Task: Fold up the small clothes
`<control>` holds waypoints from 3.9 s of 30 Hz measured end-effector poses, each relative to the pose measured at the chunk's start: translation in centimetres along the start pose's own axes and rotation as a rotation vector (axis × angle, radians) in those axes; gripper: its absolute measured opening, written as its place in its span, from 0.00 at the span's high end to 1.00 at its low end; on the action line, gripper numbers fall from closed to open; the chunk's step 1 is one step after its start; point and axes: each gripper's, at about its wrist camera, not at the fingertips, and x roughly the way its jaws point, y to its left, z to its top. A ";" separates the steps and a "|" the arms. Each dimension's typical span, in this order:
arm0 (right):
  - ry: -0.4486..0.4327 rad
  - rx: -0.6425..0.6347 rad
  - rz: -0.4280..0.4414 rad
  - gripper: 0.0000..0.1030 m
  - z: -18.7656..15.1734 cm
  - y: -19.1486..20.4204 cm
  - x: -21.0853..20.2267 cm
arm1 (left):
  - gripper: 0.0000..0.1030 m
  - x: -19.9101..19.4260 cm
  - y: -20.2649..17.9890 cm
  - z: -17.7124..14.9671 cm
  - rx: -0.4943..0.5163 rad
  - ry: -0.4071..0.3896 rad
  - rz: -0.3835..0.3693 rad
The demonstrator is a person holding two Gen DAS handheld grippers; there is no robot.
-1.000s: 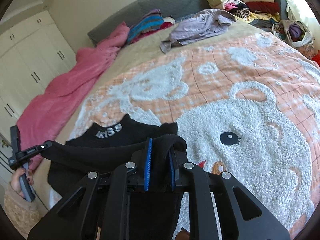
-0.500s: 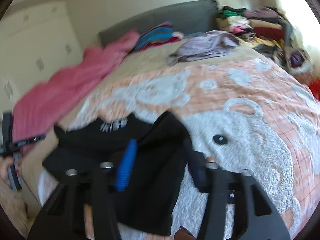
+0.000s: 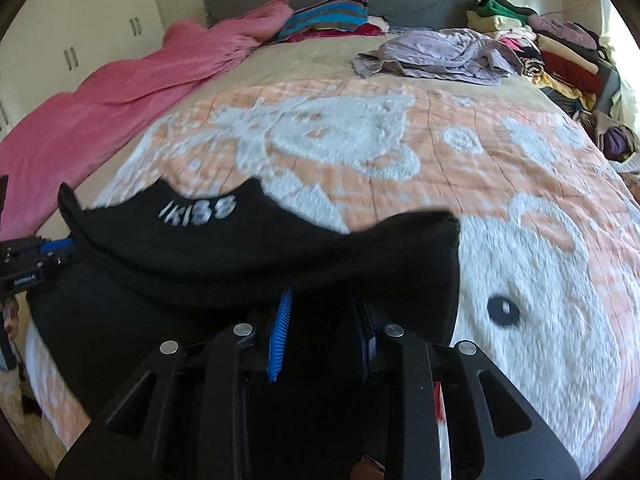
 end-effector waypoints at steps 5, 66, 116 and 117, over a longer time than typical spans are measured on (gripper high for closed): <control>-0.012 0.107 -0.041 0.75 1.7 -2.2 1.2 | 0.71 0.9 2.5 2.2 -0.079 -0.004 0.036; -0.040 0.175 -0.036 0.08 -8.8 1.6 -10.6 | 0.39 -7.0 5.5 -9.4 -0.261 -0.073 0.004; -0.062 -0.175 0.094 0.05 -7.9 17.6 -12.1 | 0.09 -14.5 8.7 -14.6 -0.319 -0.173 0.106; -0.061 -0.183 0.101 0.05 -7.8 17.9 -12.0 | 0.09 -14.5 8.8 -14.6 -0.321 -0.171 0.110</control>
